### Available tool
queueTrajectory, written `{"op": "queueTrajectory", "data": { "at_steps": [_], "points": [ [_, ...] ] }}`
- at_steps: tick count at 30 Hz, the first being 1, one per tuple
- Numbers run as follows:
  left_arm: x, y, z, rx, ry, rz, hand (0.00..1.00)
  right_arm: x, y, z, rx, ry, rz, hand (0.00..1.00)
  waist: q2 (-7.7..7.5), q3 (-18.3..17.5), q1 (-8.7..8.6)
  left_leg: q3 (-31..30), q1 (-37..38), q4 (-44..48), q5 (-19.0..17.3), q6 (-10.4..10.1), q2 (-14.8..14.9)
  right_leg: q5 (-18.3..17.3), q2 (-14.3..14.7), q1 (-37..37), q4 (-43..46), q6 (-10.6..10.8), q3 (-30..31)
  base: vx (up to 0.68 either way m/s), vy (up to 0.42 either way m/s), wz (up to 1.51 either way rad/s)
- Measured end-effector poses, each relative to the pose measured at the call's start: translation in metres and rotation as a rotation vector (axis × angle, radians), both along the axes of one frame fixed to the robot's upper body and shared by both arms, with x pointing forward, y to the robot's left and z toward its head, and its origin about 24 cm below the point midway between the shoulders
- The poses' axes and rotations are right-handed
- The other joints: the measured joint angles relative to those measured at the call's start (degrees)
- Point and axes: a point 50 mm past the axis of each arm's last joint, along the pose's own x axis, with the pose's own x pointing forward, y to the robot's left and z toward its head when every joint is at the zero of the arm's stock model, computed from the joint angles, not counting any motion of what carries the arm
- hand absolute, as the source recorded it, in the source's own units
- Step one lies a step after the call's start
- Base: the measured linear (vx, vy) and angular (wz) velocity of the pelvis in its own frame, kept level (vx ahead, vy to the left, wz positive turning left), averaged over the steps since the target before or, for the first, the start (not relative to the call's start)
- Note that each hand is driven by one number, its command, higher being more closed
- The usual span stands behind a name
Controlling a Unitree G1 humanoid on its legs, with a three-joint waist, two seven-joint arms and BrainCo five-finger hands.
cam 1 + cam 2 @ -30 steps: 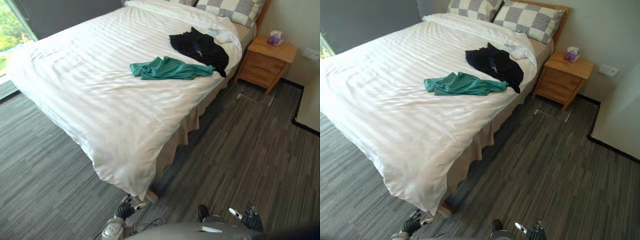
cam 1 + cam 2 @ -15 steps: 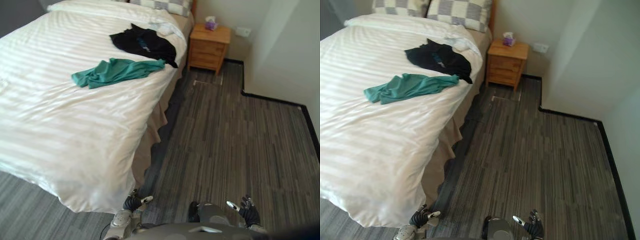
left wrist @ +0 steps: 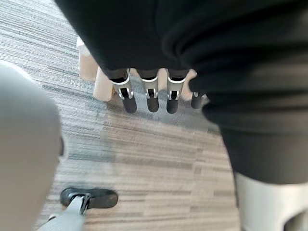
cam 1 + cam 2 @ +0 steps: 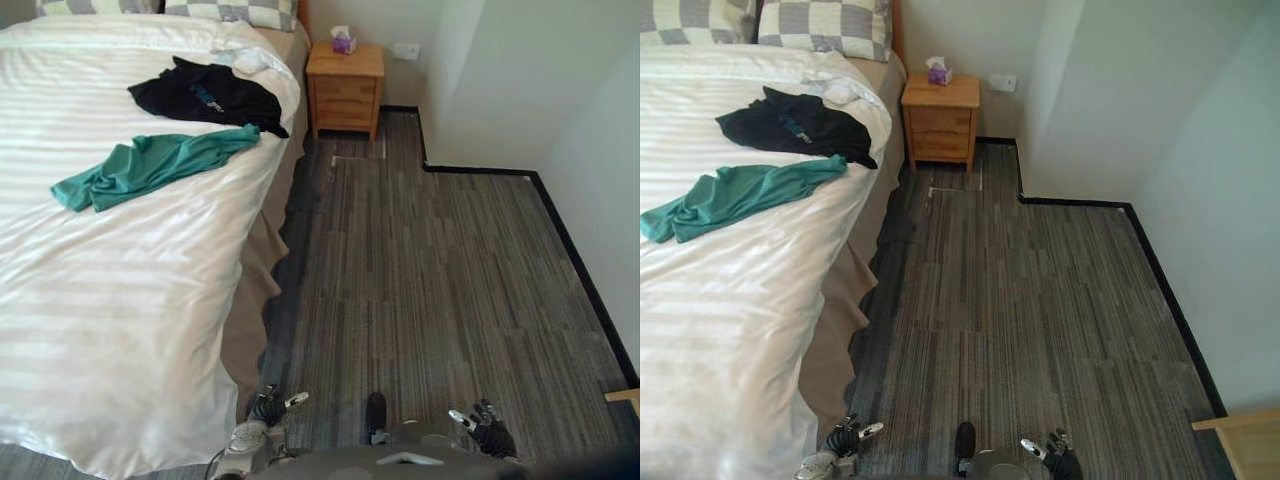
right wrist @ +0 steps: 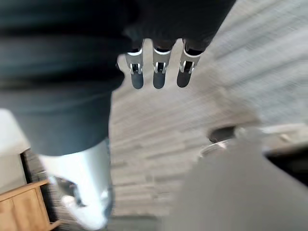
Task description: Tidy the bed and pick cloth on bed and put in laundry
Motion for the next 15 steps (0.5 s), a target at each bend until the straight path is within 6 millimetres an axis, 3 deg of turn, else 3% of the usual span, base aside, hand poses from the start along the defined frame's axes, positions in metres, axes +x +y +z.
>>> {"op": "queueTrajectory", "data": {
  "at_steps": [2,4,5,6,15],
  "points": [
    [-0.003,0.002,-0.001,-0.021,0.006,0.040,0.00,-0.006,-0.004,-0.002,-0.018,0.051,-0.043,0.00,0.68,-0.1,0.25,-3.3,-0.5,-2.8,-1.6,0.4,-1.1,0.2,-0.3,0.6,0.2,0.2,2.5,0.06,0.096,-0.56],
    [-0.005,0.003,-0.002,-0.041,0.014,0.075,0.00,-0.013,-0.006,-0.004,-0.005,0.077,-0.111,0.00,0.66,-0.1,0.12,-4.6,-1.4,-6.0,-0.5,0.3,-1.0,0.4,0.1,1.8,-0.1,1.1,2.6,-0.03,0.107,-0.24],
    [-0.005,0.003,-0.002,-0.052,0.016,0.076,0.00,-0.016,-0.006,-0.005,0.008,0.084,-0.153,0.00,0.84,-0.3,0.17,-5.0,-1.9,-6.5,-0.6,-0.8,-0.1,0.3,0.6,1.8,-0.1,1.1,2.5,-0.05,0.084,-0.07],
    [-0.013,0.006,-0.005,-0.102,0.076,0.077,0.00,-0.010,0.003,-0.004,0.102,-0.014,-0.195,0.00,0.24,-1.7,0.79,-5.5,2.5,-11.8,1.9,-2.4,0.0,-3.6,0.1,4.6,-0.2,1.6,-3.5,-0.04,0.039,-0.02],
    [-0.012,0.006,-0.005,-0.107,0.055,0.095,0.00,-0.007,0.003,-0.003,0.099,-0.021,-0.189,0.00,0.22,-1.9,1.06,-5.6,-0.4,-11.9,1.8,-2.4,0.0,-3.6,-0.1,1.8,-0.1,1.7,-4.2,0.00,0.000,0.00]
  ]
}}
